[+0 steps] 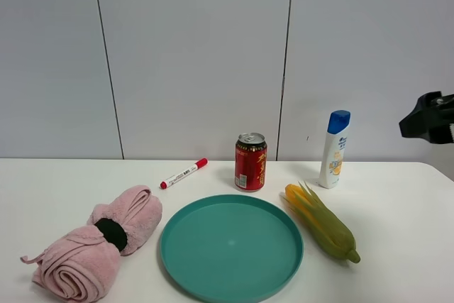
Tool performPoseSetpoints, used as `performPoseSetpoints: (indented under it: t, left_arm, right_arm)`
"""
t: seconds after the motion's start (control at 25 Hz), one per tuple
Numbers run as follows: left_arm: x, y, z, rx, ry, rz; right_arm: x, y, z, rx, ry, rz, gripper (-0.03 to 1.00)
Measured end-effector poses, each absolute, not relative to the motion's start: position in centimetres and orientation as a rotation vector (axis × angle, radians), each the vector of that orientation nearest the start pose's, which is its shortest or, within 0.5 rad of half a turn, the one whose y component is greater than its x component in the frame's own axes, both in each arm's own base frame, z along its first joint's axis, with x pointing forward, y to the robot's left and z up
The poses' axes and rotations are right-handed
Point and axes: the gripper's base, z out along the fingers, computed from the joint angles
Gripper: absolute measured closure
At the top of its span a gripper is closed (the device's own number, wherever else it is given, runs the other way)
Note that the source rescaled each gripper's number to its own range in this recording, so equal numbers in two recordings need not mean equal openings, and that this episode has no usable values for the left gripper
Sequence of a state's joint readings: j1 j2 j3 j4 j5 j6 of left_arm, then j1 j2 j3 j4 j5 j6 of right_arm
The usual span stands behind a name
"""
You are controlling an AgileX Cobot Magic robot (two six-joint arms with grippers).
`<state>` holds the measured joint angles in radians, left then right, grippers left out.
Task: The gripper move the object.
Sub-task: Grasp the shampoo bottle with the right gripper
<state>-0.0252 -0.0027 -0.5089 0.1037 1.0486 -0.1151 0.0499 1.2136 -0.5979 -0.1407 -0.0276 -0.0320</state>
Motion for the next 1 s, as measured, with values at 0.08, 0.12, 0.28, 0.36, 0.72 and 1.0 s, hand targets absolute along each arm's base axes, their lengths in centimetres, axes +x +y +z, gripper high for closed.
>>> performPoseSetpoints:
  t: [0.08,0.12,0.28,0.36,0.72,1.0]
  left_arm:
    - [-0.6,0.8,28.1,-0.095,2.014,0.034]
    - [-0.6,0.8,28.1,-0.095,2.014,0.034]
    - [-0.6,0.8,28.1,-0.095,2.014,0.034]
    - [-0.6,0.8,28.1,-0.095,2.014,0.034]
    - [-0.6,0.8,28.1,-0.095,2.014,0.034]
    - [-0.6,0.8,28.1,-0.095,2.014,0.034]
  right_arm:
    - [25.6,1.4,24.0,-0.237,2.047,-0.06,-0.03]
    - [26.1,1.5,23.5,-0.239,2.035,-0.054,-0.03]
    - [27.7,1.7,21.6,-0.245,2.025,-0.037,-0.03]
    - [28.3,1.8,20.8,-0.246,2.016,-0.028,-0.03]
    - [30.3,2.2,17.6,-0.258,1.961,-0.004,-0.03]
    - [31.2,2.1,15.8,-0.244,1.926,-0.01,-0.03]
